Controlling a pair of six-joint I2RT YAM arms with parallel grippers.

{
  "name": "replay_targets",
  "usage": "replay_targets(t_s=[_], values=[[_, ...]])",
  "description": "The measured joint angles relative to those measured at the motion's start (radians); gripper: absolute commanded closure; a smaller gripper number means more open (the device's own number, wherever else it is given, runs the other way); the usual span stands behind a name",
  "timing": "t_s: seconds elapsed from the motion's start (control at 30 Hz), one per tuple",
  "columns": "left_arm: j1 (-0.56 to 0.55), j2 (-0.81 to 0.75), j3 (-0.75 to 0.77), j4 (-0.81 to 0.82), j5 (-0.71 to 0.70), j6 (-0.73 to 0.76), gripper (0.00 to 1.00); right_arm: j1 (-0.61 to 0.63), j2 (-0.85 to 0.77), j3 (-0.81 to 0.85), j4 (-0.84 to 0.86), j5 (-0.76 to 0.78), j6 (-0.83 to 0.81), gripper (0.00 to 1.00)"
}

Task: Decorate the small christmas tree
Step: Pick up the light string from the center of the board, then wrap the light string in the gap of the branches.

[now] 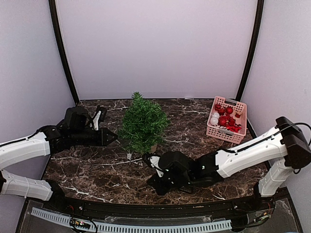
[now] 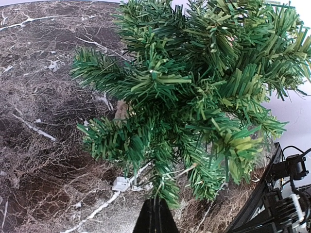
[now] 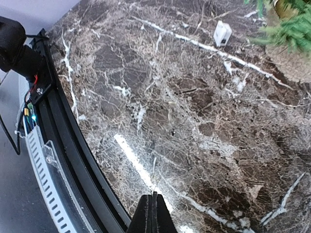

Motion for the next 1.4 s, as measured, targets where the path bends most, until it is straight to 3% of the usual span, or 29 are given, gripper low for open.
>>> replay_targets(t_s=[0.53, 0.83, 1.03, 1.23, 1.4], values=[[0.069, 0.076, 0.033, 0.003, 0.013, -0.023, 1.0, 0.0, -0.295, 0.027, -0.093, 0.093, 0.018, 1.0], [0.084, 0.108, 0.077, 0.004, 0.028, -0.031, 0.91, 0.0, -0.301, 0.231, -0.199, 0.208, -0.033, 1.0], [0.094, 0.122, 0.1, 0.014, 0.032, -0.011, 0.71, -0.011, -0.224, 0.443, -0.238, 0.276, -0.093, 1.0], [0.103, 0.124, 0.1, -0.013, -0.025, 0.015, 0.39, -0.051, -0.098, 0.591, -0.255, 0.265, -0.132, 1.0], [0.104, 0.04, 0.099, -0.046, -0.108, 0.055, 0.24, -0.103, -0.041, 0.65, -0.273, 0.233, -0.145, 1.0]])
